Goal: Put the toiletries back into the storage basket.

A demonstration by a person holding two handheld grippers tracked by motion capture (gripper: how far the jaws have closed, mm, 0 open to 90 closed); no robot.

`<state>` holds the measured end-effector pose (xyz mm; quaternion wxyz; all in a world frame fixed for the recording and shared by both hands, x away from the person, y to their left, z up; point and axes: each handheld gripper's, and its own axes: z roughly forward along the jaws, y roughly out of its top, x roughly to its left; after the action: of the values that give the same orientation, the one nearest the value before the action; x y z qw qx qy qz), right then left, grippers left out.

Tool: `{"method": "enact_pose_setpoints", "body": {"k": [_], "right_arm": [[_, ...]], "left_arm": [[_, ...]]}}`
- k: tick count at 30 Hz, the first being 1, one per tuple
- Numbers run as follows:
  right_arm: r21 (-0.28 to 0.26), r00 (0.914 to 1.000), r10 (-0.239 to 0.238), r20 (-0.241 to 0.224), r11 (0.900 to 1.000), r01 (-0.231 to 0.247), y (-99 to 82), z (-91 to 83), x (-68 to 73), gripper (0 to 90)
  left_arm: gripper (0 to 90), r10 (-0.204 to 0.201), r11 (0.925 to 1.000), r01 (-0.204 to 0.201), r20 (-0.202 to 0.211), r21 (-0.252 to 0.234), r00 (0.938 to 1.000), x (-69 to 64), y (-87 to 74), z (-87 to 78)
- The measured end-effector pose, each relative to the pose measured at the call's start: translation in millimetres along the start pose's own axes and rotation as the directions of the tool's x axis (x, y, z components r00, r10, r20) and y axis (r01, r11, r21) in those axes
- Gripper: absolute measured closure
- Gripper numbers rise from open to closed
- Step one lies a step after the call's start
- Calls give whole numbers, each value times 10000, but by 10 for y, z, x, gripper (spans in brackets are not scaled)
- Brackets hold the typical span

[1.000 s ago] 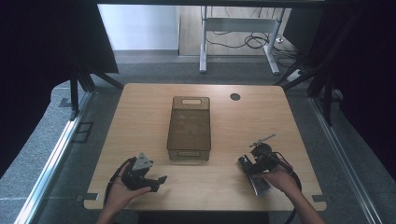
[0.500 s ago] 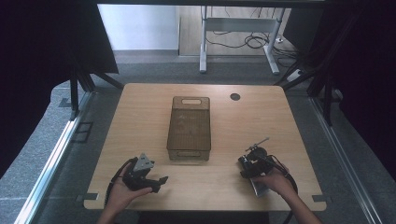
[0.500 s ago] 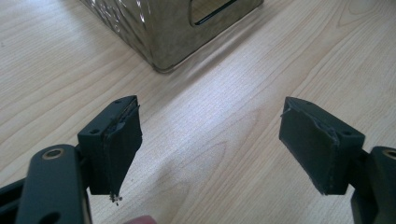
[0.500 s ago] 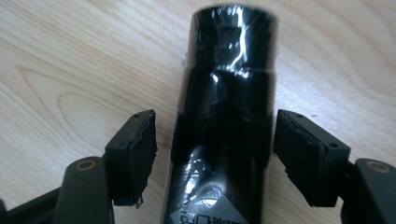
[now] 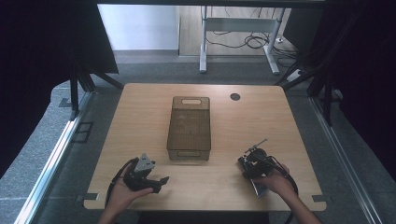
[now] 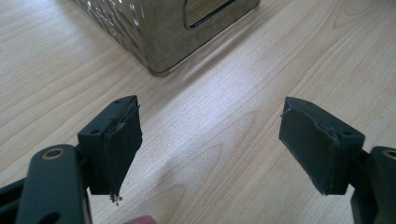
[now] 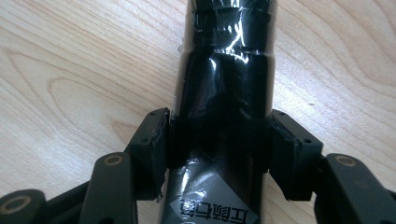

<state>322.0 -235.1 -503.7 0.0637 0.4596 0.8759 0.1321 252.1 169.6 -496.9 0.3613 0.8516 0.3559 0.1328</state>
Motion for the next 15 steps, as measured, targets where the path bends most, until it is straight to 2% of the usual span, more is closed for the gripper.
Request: {"method": "enact_pose_setpoints", "body": {"k": [5, 10, 12, 15], "right_arm": [[234, 10000, 10, 51, 9997, -11, 30, -1, 3, 451], [348, 9995, 297, -137, 9990, -292, 53, -5, -28, 457], [303, 9987, 362, -360, 9989, -352, 69, -11, -49, 460], [91, 9935, 642, -945, 9979, -636, 110, -75, -96, 461]], "left_arm": [[213, -6, 10000, 6, 9, 0, 10000, 3, -1, -1], [213, -3, 10000, 3, 11, -1, 10000, 5, -1, -3], [213, -12, 10000, 12, 3, 15, 10000, 7, -2, -3], [214, -22, 10000, 22, 9, 19, 10000, 11, -3, -3]]}}
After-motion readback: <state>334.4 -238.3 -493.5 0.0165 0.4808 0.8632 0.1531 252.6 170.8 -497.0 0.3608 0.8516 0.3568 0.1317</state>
